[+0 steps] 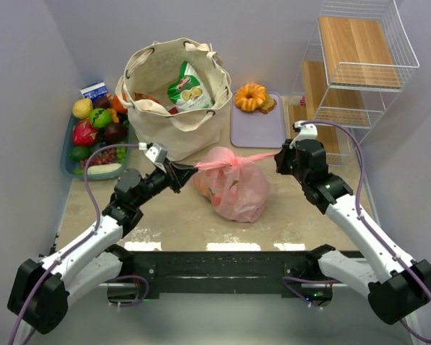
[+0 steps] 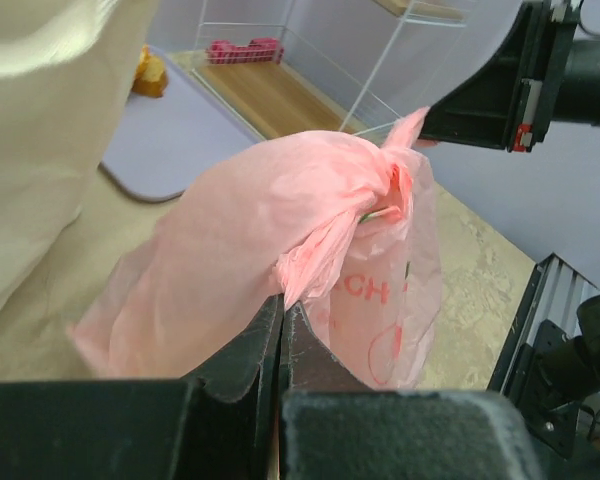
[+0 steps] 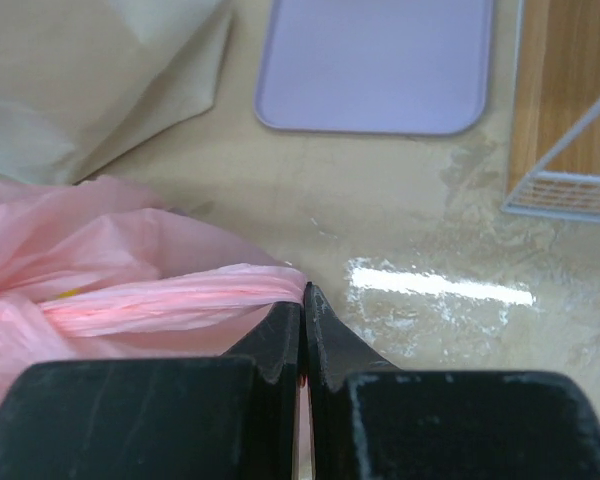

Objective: Place the mixed food into the grocery bags and tie them

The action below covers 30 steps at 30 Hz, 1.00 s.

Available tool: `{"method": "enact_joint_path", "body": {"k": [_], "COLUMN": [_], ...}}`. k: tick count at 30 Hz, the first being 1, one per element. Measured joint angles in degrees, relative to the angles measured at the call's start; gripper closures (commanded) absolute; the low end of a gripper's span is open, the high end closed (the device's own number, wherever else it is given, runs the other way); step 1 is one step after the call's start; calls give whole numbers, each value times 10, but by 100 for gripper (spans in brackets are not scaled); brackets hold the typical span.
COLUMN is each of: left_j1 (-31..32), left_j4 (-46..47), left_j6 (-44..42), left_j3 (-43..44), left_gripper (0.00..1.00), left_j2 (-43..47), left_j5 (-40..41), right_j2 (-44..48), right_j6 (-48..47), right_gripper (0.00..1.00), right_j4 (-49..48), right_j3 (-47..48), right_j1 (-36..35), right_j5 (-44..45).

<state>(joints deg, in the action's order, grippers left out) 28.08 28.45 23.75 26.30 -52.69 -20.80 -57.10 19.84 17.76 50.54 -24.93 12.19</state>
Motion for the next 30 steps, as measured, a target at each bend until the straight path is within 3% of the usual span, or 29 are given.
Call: {"method": "enact_joint_path", "body": {"k": [11,19,30], "left_j1": [-87,-132,-157], "left_j4": [-59,-58,-57], "left_j6": [106,161,172], "left_j3": [-109,-142,-143], "left_gripper": [100,100,100], "left_j2": [94,104,108], "left_j5": [33,5,-16], "right_j2": [8,31,40], "right_j6": [78,98,93], "right_gripper": [100,100,100], "right_j4": [-59,-67,-71], "right_j3": [-110,-146,-150], "right_j1": [137,169,177], "right_j5": [-155,-199,-217]}}
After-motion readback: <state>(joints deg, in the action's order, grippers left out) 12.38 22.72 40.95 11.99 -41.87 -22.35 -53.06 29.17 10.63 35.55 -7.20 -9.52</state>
